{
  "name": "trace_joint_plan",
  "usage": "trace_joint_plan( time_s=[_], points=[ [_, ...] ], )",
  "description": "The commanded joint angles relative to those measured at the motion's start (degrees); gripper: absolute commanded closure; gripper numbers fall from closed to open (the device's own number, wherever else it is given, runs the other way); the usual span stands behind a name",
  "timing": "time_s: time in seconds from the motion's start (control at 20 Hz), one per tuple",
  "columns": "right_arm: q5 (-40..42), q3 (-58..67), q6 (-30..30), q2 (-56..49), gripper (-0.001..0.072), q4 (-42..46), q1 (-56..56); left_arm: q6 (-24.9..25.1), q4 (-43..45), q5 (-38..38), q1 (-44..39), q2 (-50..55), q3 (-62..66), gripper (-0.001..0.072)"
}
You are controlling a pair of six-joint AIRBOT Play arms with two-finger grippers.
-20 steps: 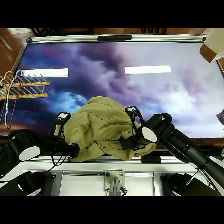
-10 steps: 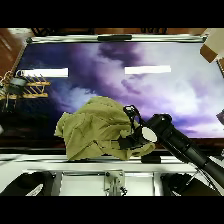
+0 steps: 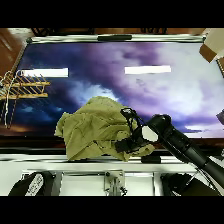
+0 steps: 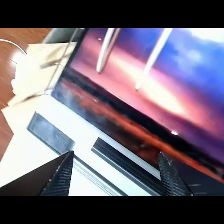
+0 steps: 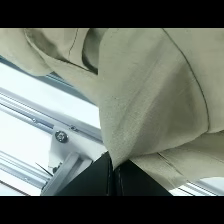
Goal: Fold the shirts.
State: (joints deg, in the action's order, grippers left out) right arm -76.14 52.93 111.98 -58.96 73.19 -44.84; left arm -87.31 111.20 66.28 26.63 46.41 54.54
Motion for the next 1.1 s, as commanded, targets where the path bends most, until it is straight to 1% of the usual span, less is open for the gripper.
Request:
trace_joint_plan(
  time_s=[0.0, 0.05, 0.15, 0.25, 0.3, 0.4, 0.55, 0.7, 0.8, 0.95, 1.05],
  points=[
    [-0.11, -0.02, -0.76, -0.04, 0.0658, -0.59, -0.02, 4.9, -0.76, -6.19, 3.58, 5.99, -1.66, 0.0095],
    [-0.07, -0.02, -1.09, -0.04, 0.0658, -0.57, -0.02, 3.61, -2.05, -6.27, 3.61, 8.31, -1.46, 0.0095],
    [0.07, -0.02, -1.66, -0.04, 0.0657, -0.57, -0.02, 9.35, -6.97, -6.51, 3.58, 12.79, -1.36, 0.0094],
    [0.11, -0.02, -1.73, -0.04, 0.0657, -0.63, -0.02, 10.27, -9.38, -6.6, 4.15, 16.92, -0.52, 0.0089],
    [0.13, -0.02, -1.73, -0.04, 0.0657, -0.63, -0.02, 12.02, -10.75, -6.82, 4.85, 18.78, 0.26, 0.0089],
    [0.11, -0.02, -1.7, -0.04, 0.0657, -0.68, -0.02, 14.8, -11.26, -7.8, 6.49, 21.77, 1.99, 0.0089],
    [0.11, -0.02, -1.46, -0.04, 0.0657, -0.9, -0.04, 15.41, -11.65, -7.82, 9.64, 26.25, 5.11, 0.0089],
    [0.13, -0.02, -1.2, -0.04, 0.0658, -0.85, -0.04, 21.92, -17.53, -8.72, 12.17, 30.01, 7.72, 0.009],
    [0.11, -0.02, -0.42, -0.04, 0.0658, -0.87, -0.02, 22.27, -18.25, -10.78, 12.68, 31.82, 8.9, 0.0098],
    [0.11, -0.02, 1.25, -0.04, 0.0657, -0.9, -0.04, 24.94, -18.01, -10.14, 13.11, 35.8, 11.02, 0.0106],
    [0.11, -0.02, 2.56, -0.04, 0.0657, -0.9, -0.04, 24.94, -17.35, -10.19, 13.09, 38.21, 12.24, 0.0107]
  ],
)
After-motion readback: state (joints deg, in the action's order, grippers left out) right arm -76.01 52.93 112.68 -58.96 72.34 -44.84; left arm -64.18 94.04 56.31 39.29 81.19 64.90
